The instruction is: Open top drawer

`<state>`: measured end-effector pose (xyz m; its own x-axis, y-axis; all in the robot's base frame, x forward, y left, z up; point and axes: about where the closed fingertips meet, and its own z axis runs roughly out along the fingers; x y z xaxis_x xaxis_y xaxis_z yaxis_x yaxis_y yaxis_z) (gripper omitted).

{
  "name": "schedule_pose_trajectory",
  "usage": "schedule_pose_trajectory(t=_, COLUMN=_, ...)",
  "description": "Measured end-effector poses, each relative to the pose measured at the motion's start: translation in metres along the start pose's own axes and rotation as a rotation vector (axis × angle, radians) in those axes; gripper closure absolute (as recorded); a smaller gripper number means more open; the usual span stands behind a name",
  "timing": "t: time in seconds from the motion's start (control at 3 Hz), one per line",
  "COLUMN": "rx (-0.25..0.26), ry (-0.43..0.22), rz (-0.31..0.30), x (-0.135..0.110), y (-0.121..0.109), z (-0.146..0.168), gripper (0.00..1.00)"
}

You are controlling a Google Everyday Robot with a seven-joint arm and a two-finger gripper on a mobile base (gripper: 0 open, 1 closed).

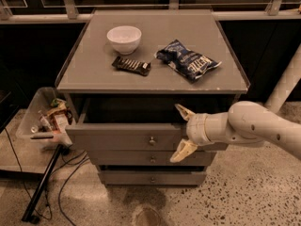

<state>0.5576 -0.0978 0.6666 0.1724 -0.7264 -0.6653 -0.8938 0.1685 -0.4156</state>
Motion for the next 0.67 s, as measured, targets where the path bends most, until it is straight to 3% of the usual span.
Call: schedule_pose_trajectory(t=0.67, rx=-0.013, ry=0.036, rz=0.024, x=0.026, y=0.010, z=0.002, gripper=0.00)
